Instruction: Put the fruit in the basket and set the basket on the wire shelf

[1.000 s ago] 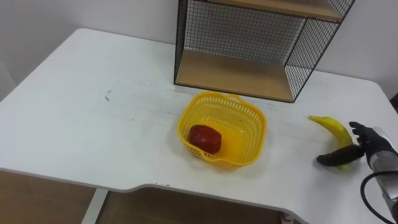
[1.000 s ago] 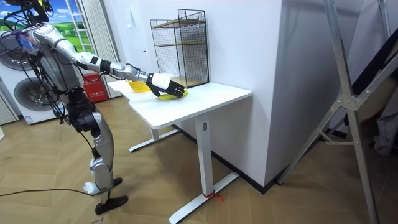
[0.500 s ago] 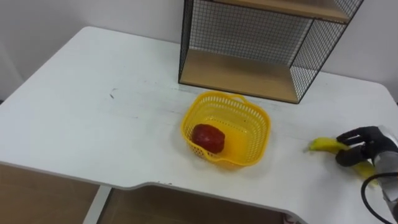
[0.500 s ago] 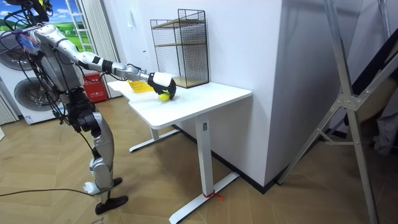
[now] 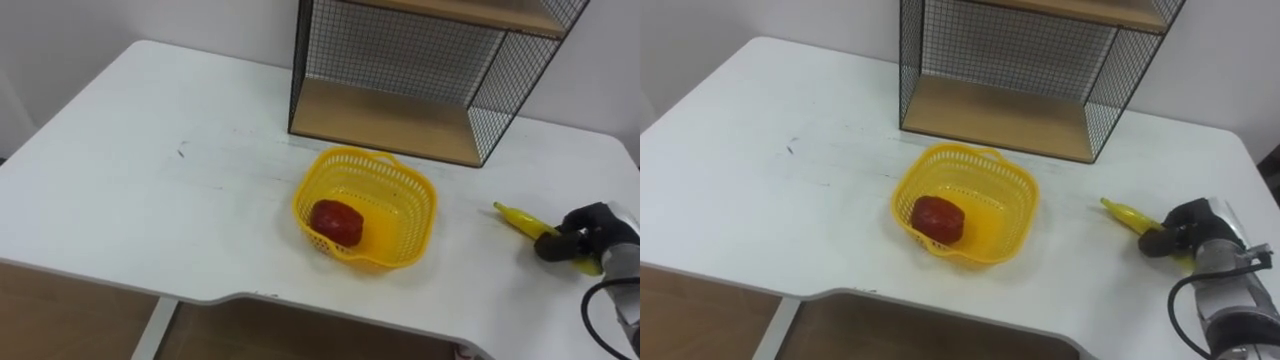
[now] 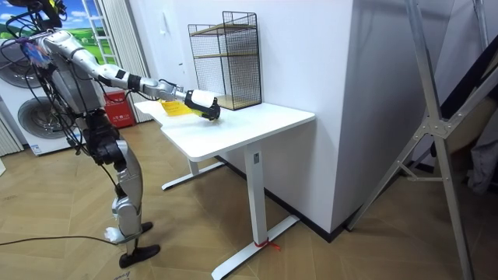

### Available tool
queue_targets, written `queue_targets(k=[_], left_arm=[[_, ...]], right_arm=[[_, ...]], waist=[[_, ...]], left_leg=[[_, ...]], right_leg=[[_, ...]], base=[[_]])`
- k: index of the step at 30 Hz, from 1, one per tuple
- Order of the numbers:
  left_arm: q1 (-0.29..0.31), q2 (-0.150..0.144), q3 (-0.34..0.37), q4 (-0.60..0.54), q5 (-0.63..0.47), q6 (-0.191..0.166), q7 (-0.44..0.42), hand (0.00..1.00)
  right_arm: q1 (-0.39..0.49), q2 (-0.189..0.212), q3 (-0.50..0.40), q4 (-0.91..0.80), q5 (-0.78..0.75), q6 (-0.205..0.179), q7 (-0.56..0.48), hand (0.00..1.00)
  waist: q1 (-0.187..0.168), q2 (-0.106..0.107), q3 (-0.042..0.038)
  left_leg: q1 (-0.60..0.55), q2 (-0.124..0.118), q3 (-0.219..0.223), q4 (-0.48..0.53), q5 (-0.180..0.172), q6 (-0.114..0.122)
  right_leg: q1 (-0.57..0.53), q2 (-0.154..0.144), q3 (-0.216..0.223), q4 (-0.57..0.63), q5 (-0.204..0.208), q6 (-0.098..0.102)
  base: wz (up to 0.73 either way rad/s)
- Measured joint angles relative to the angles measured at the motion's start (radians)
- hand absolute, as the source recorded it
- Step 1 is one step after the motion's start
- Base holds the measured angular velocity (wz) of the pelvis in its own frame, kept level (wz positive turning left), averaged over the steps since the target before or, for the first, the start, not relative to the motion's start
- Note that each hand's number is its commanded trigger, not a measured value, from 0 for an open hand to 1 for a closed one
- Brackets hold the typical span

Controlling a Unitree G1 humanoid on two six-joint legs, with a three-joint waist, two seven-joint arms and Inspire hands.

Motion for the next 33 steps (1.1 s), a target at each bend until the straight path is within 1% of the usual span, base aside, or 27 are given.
queue_targets(k=[4,7,9,10,11,14,15,16,17,18,20,24,26,28,29,31,33], left_arm=[[-0.011,0.000,-0.007,0.000,-0.001,-0.005,0.000,0.00],[-0.024,-0.001,-0.018,0.000,-0.007,-0.015,0.000,0.00],[-0.028,-0.002,-0.024,0.000,-0.008,-0.020,0.000,0.00],[-0.028,-0.001,-0.030,0.000,-0.008,-0.021,0.000,0.00],[-0.033,-0.002,-0.036,0.001,-0.009,-0.022,0.000,0.00],[-0.039,-0.006,-0.035,0.001,-0.007,-0.025,0.000,0.00],[-0.038,-0.010,-0.035,0.001,-0.003,-0.028,0.000,0.00],[-0.038,-0.011,-0.036,0.001,-0.004,-0.030,0.000,0.00],[-0.037,-0.013,-0.036,0.002,-0.005,-0.037,0.000,0.00],[-0.038,-0.013,-0.036,0.002,-0.004,-0.043,0.001,0.00],[-0.040,-0.018,-0.035,0.003,-0.002,-0.044,0.002,0.00],[-0.037,-0.035,-0.031,0.002,-0.003,-0.045,0.006,0.00],[-0.040,-0.041,-0.031,0.002,-0.002,-0.045,0.005,0.00],[-0.039,-0.045,-0.030,0.002,-0.001,-0.045,0.001,0.00],[-0.038,-0.046,-0.026,0.002,-0.002,-0.044,0.001,0.00],[-0.038,-0.047,-0.017,0.001,-0.001,-0.044,0.001,0.00],[-0.036,-0.051,-0.016,0.000,-0.001,-0.041,0.001,0.00]], right_arm=[[0.005,0.002,0.001,-0.028,0.022,0.000,0.010,1.00],[0.005,0.004,0.001,-0.064,0.060,0.000,0.032,1.00],[0.005,0.007,0.001,-0.083,0.157,0.000,0.034,1.00],[0.005,0.008,0.001,-0.092,0.174,0.000,0.034,1.00],[0.005,0.011,0.000,-0.120,0.208,0.000,0.031,1.00],[0.007,0.023,-0.002,-0.250,0.309,0.000,0.016,1.00],[0.017,0.025,-0.004,-0.329,0.351,-0.003,0.006,1.00],[0.029,0.025,-0.006,-0.372,0.365,-0.006,0.001,1.00],[0.063,0.028,-0.016,-0.464,0.399,-0.018,-0.010,1.00],[0.095,0.039,-0.026,-0.548,0.435,-0.030,-0.021,1.00],[0.137,0.053,-0.032,-0.638,0.475,-0.046,-0.033,1.00],[0.202,0.075,-0.032,-0.728,0.513,-0.049,-0.048,1.00],[0.206,0.088,-0.032,-0.740,0.517,-0.049,-0.047,1.00],[0.206,0.089,-0.033,-0.760,0.517,-0.048,-0.045,1.00],[0.206,0.089,-0.033,-0.778,0.517,-0.049,-0.043,1.00],[0.207,0.089,-0.038,-0.821,0.514,-0.048,-0.042,1.00],[0.219,0.089,-0.051,-0.898,0.500,-0.049,-0.038,1.00]], waist=[[-0.003,0.000,0.0018],[-0.005,0.003,0.0005],[-0.008,0.013,-0.0054],[-0.009,0.016,-0.0067],[-0.012,0.022,-0.0098],[-0.030,0.030,-0.0120],[-0.034,0.034,-0.0088],[-0.040,0.036,-0.0063],[-0.043,0.035,-0.0047],[-0.043,0.035,-0.0038],[-0.042,0.034,-0.0030],[-0.041,0.034,-0.0023],[-0.049,0.035,-0.0023],[-0.054,0.036,-0.0026],[-0.056,0.037,-0.0046],[-0.059,0.039,-0.0052],[-0.064,0.043,-0.0075]], left_leg=[[0.000,0.001,0.008,-0.001,0.000,0.000],[-0.001,0.006,0.028,-0.008,0.000,0.000],[0.002,0.005,0.032,-0.012,0.000,0.001],[0.004,0.005,0.033,-0.012,0.001,0.001],[0.005,0.006,0.037,-0.013,0.003,0.002],[0.010,0.009,0.049,-0.017,0.006,0.001],[0.019,0.011,0.054,-0.019,0.006,0.001],[0.020,0.011,0.054,-0.020,0.006,0.001],[0.022,0.011,0.053,-0.021,0.006,0.001],[0.022,0.013,0.053,-0.022,0.006,0.000],[0.022,0.013,0.055,-0.021,0.006,0.000],[0.021,0.015,0.060,-0.021,0.006,0.000],[0.021,0.016,0.064,-0.021,0.006,0.000],[0.021,0.016,0.069,-0.024,0.005,0.000],[0.021,0.016,0.073,-0.029,0.005,0.000],[0.019,0.016,0.075,-0.029,0.005,0.000],[0.017,0.017,0.082,-0.029,0.005,0.000]], right_leg=[[-0.003,0.000,0.003,0.000,0.000,0.000],[-0.006,0.003,0.022,0.002,0.000,0.000],[-0.006,0.004,0.029,0.002,0.000,0.000],[-0.006,0.004,0.030,0.002,0.000,0.000],[-0.008,0.003,0.033,0.002,0.000,0.000],[-0.012,0.005,0.044,0.001,0.000,0.000],[-0.008,0.006,0.048,0.001,0.000,0.000],[-0.004,0.006,0.047,-0.001,0.000,0.000],[0.000,0.006,0.049,-0.001,0.000,0.000],[-0.001,0.007,0.053,-0.001,0.000,0.000],[-0.001,0.008,0.056,-0.001,0.000,0.000],[-0.003,0.005,0.056,0.001,0.000,0.000],[-0.004,0.005,0.056,0.002,0.000,0.000],[-0.007,0.005,0.057,0.005,0.001,0.000],[-0.009,0.005,0.058,0.005,0.002,-0.001],[-0.012,0.006,0.059,0.006,0.003,-0.002],[-0.017,0.008,0.068,0.005,0.003,-0.002]], base=[[-0.02],[-0.16],[-0.06],[-0.04],[-0.06],[-0.10],[-0.12],[0.00],[0.04],[0.00],[0.00],[0.00],[-0.03],[-0.06],[-0.08],[-0.06],[-0.07]])
